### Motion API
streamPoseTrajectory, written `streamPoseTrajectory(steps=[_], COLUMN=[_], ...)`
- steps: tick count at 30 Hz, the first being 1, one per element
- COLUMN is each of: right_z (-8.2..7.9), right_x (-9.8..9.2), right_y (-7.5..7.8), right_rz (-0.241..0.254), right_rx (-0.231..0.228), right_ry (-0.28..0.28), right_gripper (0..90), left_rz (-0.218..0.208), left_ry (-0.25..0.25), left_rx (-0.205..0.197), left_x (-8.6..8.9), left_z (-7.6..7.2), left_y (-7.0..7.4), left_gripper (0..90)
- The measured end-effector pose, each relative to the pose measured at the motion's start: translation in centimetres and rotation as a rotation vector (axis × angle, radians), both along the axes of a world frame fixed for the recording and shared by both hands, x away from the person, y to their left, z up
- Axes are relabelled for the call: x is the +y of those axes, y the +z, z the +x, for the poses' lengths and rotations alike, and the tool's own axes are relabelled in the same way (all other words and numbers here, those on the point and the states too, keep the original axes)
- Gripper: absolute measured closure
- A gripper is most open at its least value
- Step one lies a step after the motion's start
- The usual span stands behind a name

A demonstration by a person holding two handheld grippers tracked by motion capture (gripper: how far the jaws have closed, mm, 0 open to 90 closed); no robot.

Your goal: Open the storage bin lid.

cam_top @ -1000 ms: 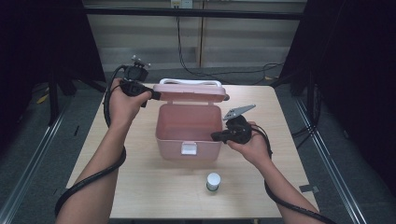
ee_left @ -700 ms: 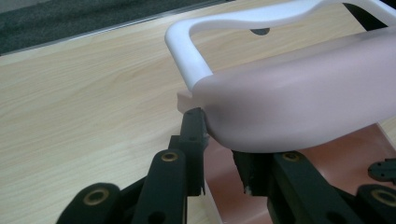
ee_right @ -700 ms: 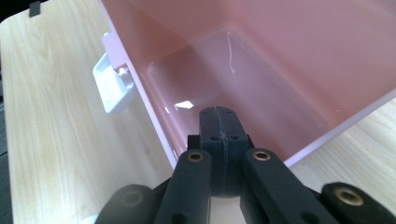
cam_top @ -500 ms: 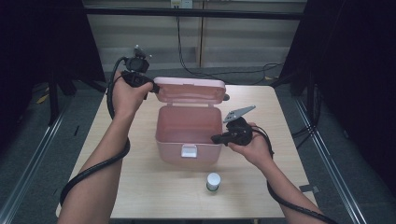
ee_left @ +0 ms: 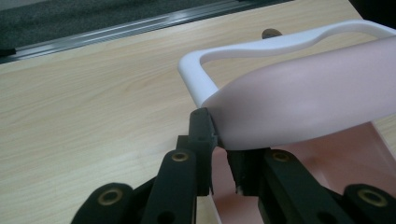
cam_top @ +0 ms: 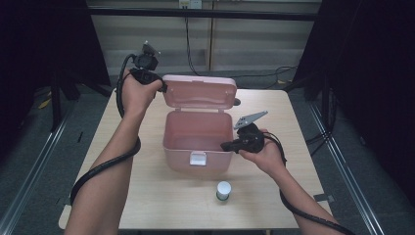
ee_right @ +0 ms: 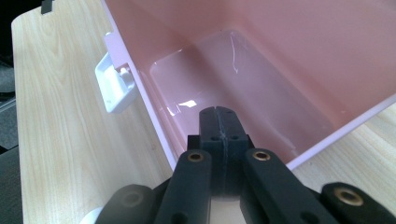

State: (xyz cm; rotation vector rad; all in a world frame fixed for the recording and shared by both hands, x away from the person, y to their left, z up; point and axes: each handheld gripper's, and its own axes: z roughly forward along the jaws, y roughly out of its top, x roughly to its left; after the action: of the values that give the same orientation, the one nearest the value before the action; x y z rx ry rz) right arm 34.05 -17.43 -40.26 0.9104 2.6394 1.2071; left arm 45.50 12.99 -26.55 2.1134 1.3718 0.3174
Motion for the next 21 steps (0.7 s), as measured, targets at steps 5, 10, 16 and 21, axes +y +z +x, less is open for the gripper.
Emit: streamPoseTrajectory(steps=[5,10,16,21], right_z=[0.1,0.1,0.2,0.3], right_x=[0.0,0.1,0.1,-0.1], right_y=[0.0,-0.1,-0.3,-0.4], right_rz=[0.0,0.001,0.007,0.016], right_rx=[0.003,0.003,0.007,0.009], right_ry=[0.003,0.006,0.011,0.012], right_gripper=[90.0,90.0,90.0,90.0], left_rz=[-0.001,-0.001,0.011,0.005], left_ry=[0.006,0.013,0.023,0.035], left_rx=[0.007,0.01,0.01,0.017], left_x=[-0.1,-0.2,-0.4,-0.6], left_z=[0.6,1.3,2.0,2.6], left_y=[0.0,0.1,0.1,0.1], left_gripper=[81.0,82.0,83.4,83.8])
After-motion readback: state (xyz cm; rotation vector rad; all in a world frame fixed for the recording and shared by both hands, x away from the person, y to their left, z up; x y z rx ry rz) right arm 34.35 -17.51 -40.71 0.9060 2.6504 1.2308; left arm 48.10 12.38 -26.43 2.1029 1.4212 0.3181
